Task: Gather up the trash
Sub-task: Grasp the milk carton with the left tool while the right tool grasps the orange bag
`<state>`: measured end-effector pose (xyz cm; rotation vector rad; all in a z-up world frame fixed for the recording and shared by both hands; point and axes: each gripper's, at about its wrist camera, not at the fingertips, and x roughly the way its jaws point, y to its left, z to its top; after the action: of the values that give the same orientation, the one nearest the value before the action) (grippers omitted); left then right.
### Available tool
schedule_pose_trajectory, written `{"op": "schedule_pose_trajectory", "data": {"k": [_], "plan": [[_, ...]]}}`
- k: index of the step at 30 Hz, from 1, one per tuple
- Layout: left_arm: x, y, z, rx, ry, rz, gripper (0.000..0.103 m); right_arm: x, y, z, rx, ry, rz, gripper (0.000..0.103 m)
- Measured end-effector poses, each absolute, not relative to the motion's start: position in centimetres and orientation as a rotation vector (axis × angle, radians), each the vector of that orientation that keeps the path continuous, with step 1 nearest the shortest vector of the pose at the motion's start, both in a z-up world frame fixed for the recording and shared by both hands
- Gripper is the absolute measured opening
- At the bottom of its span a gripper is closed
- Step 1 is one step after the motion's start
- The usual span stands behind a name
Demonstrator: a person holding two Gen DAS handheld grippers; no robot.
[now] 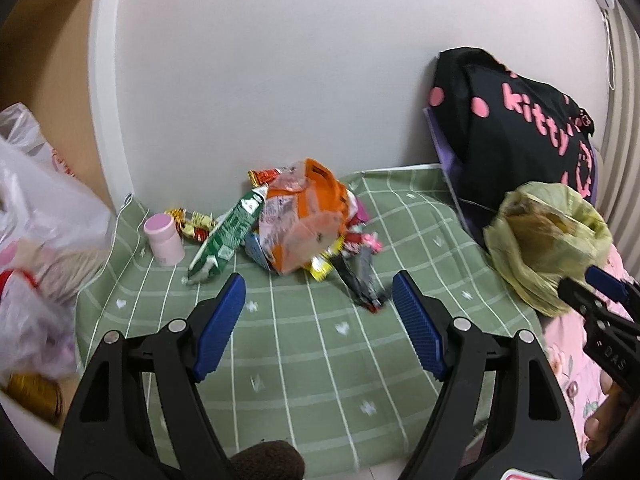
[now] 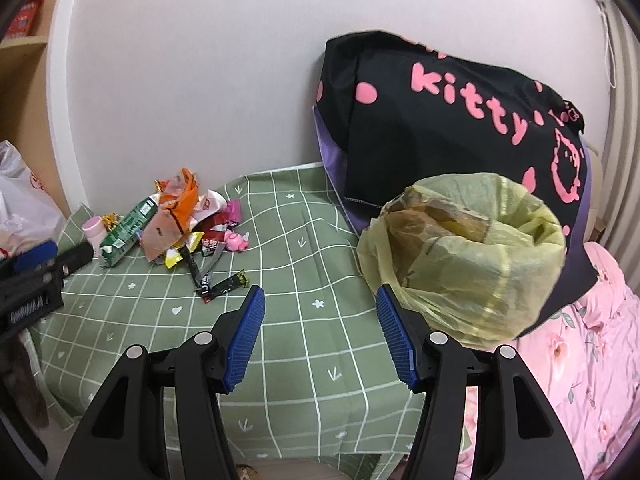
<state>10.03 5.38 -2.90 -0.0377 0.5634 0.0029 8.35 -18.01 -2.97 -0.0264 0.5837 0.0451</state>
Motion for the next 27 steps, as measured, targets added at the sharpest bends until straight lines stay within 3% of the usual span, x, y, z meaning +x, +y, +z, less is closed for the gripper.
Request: {"op": "schedule_pose_trajectory", "data": {"k": [10,15,21,27], "plan": [[19.4,15.2,-5.5,-0.181,0.6,0.119,0.072,17.5,-13.8,-4.6,-0.077,0.674,0.117,0.055],[21.9,18.1,-7.1,-0.174,0.592,0.146,0.077,21.0,-10.9,-4.2,-0.087,0.689,0.188,0.054],[23.1,19.7,-8.6,-0.248,0.699,0.108,0.077,23.3,-7.6,-7.1,-0.077,0.771,0.375,0.053],[21.6,20.2,-8.3,-0.268,0.728,0.123,0.077,26.4,-5.5,-5.8,-0.075,0.695,0.503,0.052]]}}
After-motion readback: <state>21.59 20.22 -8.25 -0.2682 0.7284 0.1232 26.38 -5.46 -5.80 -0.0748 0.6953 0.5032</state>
